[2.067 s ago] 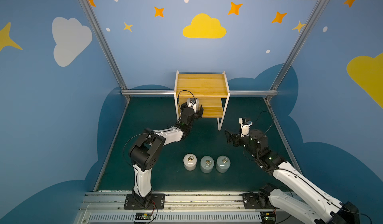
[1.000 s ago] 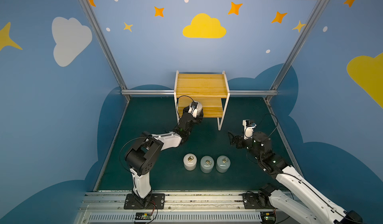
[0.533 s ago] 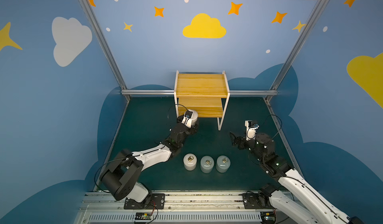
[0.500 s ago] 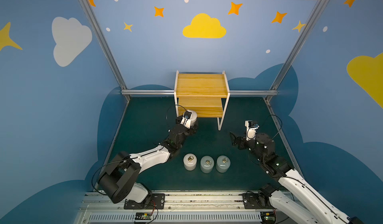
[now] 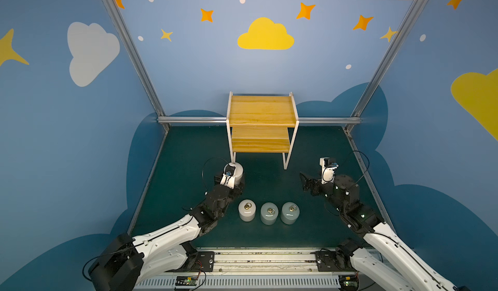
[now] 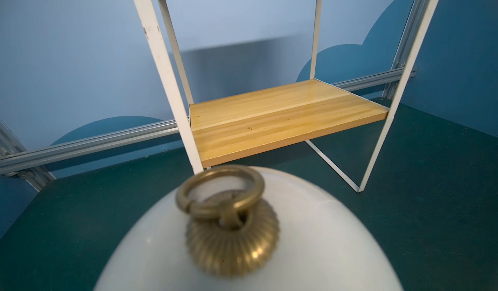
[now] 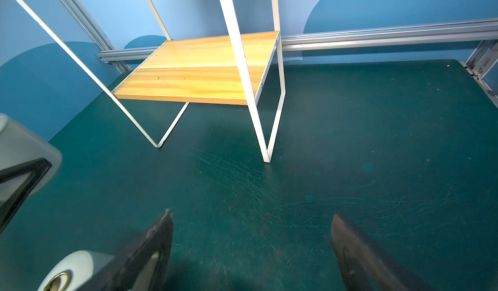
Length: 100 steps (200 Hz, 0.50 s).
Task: Remove the tea canisters from the shelf
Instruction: Place the tea canister at the center of the board.
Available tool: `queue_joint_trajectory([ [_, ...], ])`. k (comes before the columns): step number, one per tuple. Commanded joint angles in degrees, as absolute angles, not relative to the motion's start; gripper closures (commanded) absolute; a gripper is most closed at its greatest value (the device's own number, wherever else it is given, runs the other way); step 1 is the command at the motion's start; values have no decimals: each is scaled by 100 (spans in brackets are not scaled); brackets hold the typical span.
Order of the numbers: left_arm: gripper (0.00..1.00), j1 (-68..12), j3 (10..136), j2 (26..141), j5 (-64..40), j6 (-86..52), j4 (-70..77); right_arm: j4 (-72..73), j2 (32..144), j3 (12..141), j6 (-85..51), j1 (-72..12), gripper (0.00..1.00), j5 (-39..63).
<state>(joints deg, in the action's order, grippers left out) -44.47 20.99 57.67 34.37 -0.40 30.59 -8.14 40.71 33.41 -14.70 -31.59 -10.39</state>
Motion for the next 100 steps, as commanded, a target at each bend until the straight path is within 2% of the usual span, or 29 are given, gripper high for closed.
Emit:
queue_joint_trajectory([
  [1,42,-4522,2030,5355,3834,-186,3061,-940,3961,3324,-1442,-3129,6,-1072],
  [100,44,-4970,1389,4232,4320,-926,1724,-1001,4045,3439,-1345,-3118,6,-1088],
])
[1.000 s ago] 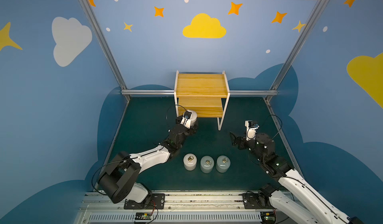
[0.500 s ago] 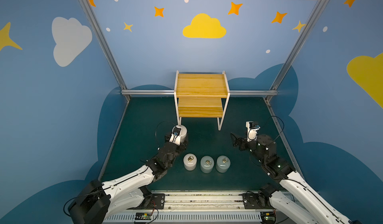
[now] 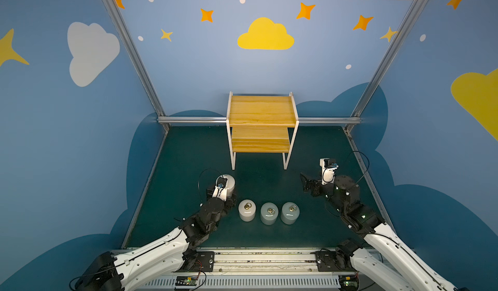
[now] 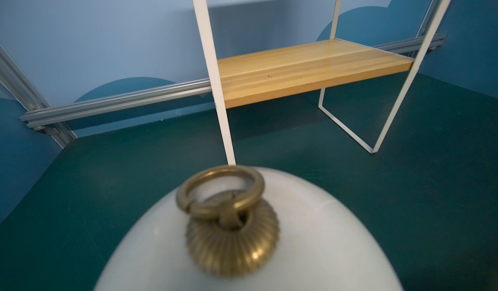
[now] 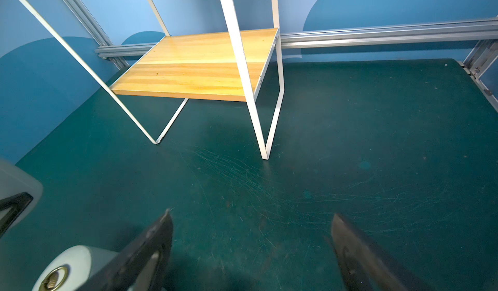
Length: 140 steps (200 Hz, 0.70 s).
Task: Remove the tea canisters from the shelf
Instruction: Place the tea canister at the center of the board.
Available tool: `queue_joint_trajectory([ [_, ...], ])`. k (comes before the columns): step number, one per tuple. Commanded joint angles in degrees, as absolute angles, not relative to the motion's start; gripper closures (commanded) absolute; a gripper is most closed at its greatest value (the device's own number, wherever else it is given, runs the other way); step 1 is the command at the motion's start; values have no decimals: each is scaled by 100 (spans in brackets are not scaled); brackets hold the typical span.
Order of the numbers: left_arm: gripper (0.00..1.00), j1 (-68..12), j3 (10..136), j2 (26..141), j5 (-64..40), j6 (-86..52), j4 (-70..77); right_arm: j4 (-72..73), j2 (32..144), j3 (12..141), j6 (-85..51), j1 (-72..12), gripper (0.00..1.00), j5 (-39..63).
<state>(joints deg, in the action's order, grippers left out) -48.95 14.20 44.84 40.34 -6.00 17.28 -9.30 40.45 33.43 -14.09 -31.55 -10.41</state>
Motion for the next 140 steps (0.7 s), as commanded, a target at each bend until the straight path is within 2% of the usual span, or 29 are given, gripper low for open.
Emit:
queue_joint_trajectory([
  [1,44,-4972,1380,4217,4327,-942,1728,-1001,4040,3438,-1345,-3115,6,-1089],
  [83,44,-5176,903,3906,4648,-1512,1313,-1079,3964,3402,-1334,-3104,6,-1106],
  [140,44,-5237,595,3891,4474,-1796,1316,-1072,4007,3384,-1326,-3074,6,-1107],
])
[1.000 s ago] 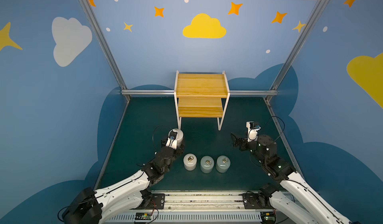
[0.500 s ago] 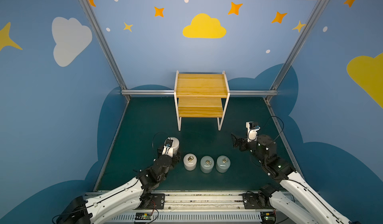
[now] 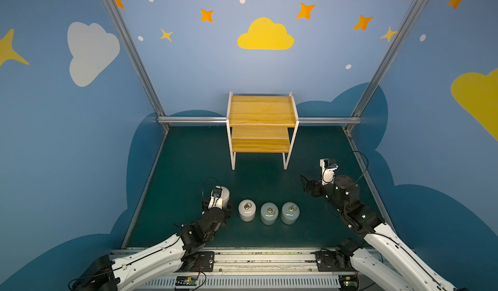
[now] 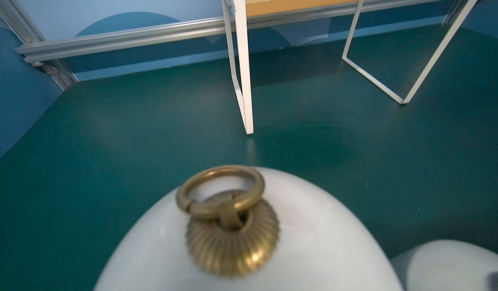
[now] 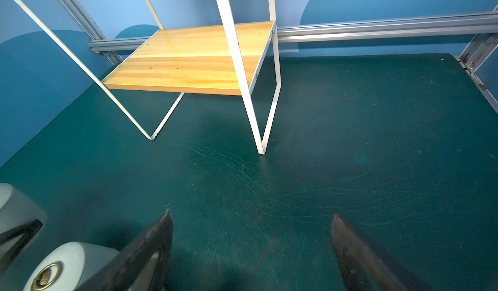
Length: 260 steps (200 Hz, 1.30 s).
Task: Remove the tea canisters from the shelf
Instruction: Place the tea canister at the center of the board.
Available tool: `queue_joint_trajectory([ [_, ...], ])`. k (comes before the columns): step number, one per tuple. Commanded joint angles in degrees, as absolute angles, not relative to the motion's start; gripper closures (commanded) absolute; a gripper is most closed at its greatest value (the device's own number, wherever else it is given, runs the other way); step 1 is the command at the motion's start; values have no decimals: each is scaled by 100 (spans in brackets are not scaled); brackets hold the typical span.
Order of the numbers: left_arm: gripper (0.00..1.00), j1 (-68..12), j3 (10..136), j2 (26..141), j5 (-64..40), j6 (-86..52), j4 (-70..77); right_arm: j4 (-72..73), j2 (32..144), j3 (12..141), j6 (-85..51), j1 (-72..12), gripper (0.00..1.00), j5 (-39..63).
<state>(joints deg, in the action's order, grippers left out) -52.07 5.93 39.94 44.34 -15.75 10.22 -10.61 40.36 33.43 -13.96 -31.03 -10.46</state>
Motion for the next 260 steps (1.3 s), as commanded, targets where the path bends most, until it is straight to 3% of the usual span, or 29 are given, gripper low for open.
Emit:
queue_joint_trajectory([
  [1,44,-5237,592,3892,4474,-1803,1322,-1072,4008,3384,-1327,-3071,6,-1103],
  [69,44,-5244,378,4113,4318,-1688,1739,-1030,4112,3397,-1343,-3023,6,-1066],
  [157,44,-5359,466,5432,4443,-1766,2536,-1076,4092,3397,-1366,-3006,6,-1067],
  [260,44,-5594,393,5696,4563,-2221,2589,-1052,4140,3394,-1369,-2980,6,-1051],
])
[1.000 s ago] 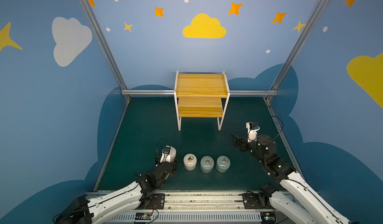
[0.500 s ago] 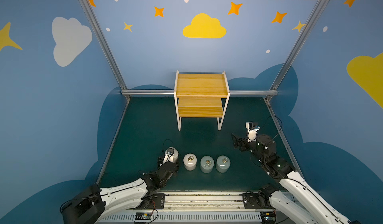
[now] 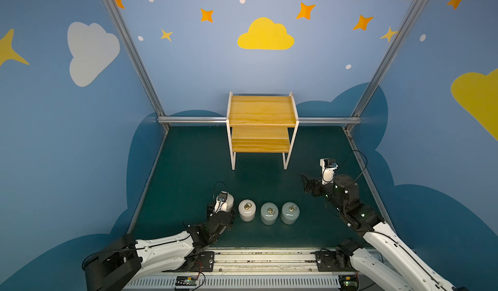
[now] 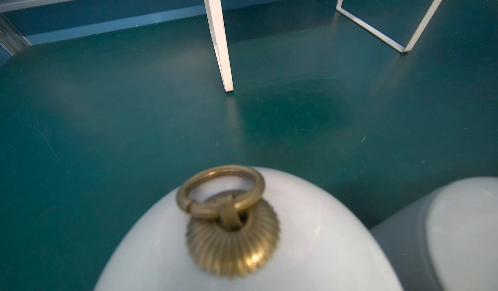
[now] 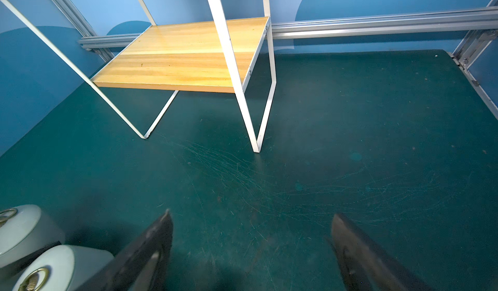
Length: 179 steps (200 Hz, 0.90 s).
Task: Remove the tea canisters from the shelf
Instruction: Place the tea canister at the center of the board.
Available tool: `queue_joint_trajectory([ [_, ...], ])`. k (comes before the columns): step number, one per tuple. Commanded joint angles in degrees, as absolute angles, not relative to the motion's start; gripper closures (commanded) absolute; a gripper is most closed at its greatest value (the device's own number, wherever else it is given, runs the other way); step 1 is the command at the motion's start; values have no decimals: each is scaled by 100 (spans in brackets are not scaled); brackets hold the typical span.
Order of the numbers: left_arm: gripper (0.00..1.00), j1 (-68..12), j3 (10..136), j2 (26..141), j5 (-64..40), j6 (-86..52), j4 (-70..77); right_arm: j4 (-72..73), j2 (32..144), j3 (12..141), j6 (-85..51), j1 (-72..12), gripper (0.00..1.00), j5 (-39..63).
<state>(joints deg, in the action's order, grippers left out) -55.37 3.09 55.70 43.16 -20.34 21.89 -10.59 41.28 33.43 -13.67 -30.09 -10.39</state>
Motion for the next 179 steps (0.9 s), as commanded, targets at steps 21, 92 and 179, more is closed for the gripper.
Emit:
queue_joint_trajectory([
  [21,44,-5651,428,5825,4665,-2247,2599,-1072,4108,3384,-1371,-2979,6,-1049],
  [92,44,-5703,474,5954,4778,-2338,2539,-1065,4109,3371,-1375,-2972,6,-1030],
  [179,43,-5730,576,6346,4840,-2469,2637,-1062,4071,3344,-1389,-2958,6,-1028],
])
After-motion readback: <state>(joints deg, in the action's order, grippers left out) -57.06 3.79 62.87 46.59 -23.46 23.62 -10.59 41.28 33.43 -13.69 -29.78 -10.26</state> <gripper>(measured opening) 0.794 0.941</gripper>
